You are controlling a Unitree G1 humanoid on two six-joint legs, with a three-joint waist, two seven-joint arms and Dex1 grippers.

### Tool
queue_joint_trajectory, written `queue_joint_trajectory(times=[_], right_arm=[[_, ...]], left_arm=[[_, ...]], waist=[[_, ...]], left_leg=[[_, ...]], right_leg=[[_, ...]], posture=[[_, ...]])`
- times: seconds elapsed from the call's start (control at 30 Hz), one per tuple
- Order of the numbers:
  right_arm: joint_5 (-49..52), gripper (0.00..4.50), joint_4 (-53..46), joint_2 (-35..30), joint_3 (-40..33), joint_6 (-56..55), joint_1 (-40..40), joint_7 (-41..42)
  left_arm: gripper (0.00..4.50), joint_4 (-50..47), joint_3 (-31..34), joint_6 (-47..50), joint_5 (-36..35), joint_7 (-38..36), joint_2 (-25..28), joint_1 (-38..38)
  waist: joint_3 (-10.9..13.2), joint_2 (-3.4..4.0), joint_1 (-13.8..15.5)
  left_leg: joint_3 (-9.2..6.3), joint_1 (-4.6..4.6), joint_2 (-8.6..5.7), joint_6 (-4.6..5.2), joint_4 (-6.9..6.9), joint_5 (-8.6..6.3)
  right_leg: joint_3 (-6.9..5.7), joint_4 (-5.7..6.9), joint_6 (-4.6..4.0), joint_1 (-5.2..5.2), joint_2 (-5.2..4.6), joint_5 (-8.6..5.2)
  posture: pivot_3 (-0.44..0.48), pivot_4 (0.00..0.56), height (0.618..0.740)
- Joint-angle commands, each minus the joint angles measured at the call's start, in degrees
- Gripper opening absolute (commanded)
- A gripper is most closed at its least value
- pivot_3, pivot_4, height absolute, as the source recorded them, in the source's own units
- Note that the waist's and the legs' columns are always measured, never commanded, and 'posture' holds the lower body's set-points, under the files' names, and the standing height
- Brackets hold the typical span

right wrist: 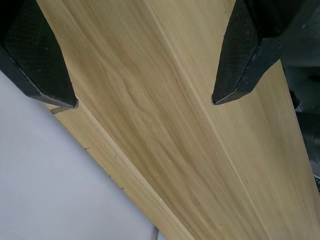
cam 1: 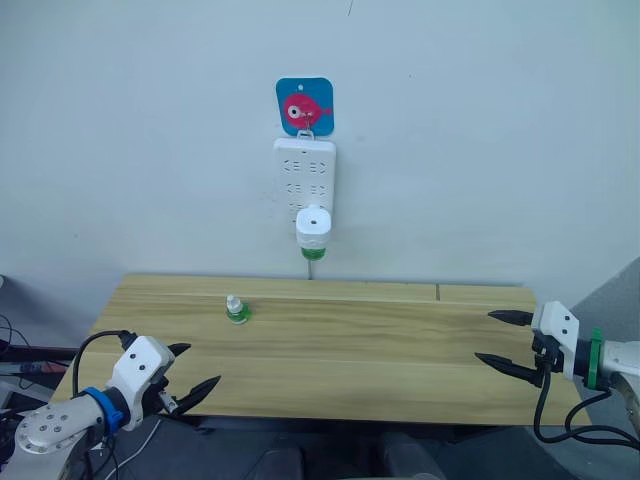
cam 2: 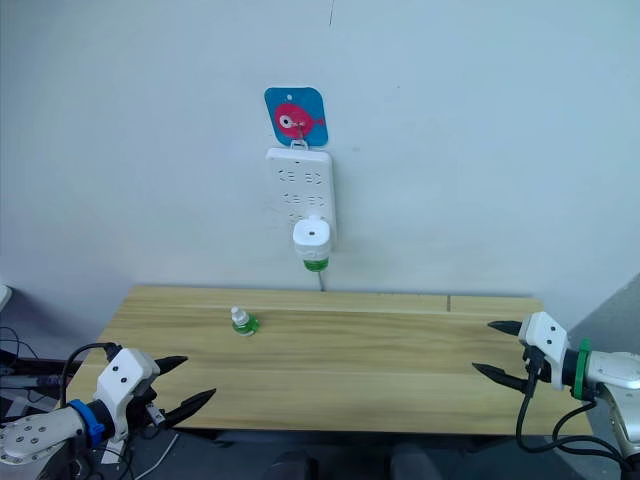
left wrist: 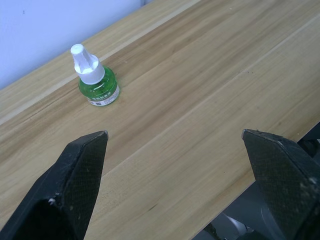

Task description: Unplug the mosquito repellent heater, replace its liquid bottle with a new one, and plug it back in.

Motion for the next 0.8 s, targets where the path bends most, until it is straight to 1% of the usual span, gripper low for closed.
queue_joint_trajectory(times=[0.03,0.2,0.3,0.53,0.67,0.8], right_arm=[[0.3,4.47,-2.2,-0.4,-0.4,0.2,-0.5,0.2],[0.3,4.47,-2.4,-0.4,-0.3,0.3,-0.7,0.3],[0.2,4.47,-2.3,-0.4,-0.3,0.2,-0.9,0.4],[0.3,4.47,-2.5,-0.4,-0.3,0.3,-1.2,0.4],[0.3,4.47,-2.7,-0.4,-0.3,0.4,-1.0,0.4],[0.3,4.47,-2.9,-0.4,-0.4,0.6,-0.8,0.3]], left_arm=[[4.5,-1.4,1.4,0.3,-0.8,0.2,-0.1,-0.3],[4.5,-1.4,1.2,0.7,-1.0,0.1,-0.2,-1.0],[4.5,-1.2,1.0,0.7,-2.3,-2.3,0.4,-1.4],[4.5,0.4,2.7,-1.0,-4.0,-4.0,-0.1,-3.1],[4.5,0.1,4.1,0.9,-6.4,-4.3,-0.4,-3.2],[4.5,1.5,4.4,-2.2,-5.1,-6.0,0.6,-2.7]], waist=[[0.0,0.0,0.0],[-0.1,0.01,0.0],[-0.1,0.02,0.0],[-0.2,0.04,0.0],[-0.2,0.04,0.0],[-0.2,0.06,0.0]], left_leg=[[0.0,0.0,0.0,0.0,0.0,0.0],[-0.01,0.02,-0.01,0.0,0.01,0.0],[0.0,0.02,-0.01,0.0,0.04,0.0],[0.01,0.03,-0.01,0.0,0.05,0.0],[0.0,0.03,-0.01,0.0,0.05,0.0],[0.01,0.04,-0.01,0.0,0.07,0.0]], right_leg=[[0.0,0.0,0.0,0.0,0.0,0.0],[-0.01,0.0,0.02,0.02,0.0,0.01],[-0.01,0.01,0.03,0.04,0.0,0.02],[0.0,0.02,0.04,0.04,0.0,0.03],[-0.01,0.03,0.06,0.04,0.0,0.04],[0.0,0.04,0.06,0.05,0.0,0.05]], posture=[[0.047,0.045,0.74],[0.045,0.042,0.74],[0.045,0.042,0.74],[0.044,0.04,0.74],[0.043,0.041,0.74],[0.043,0.044,0.74]])
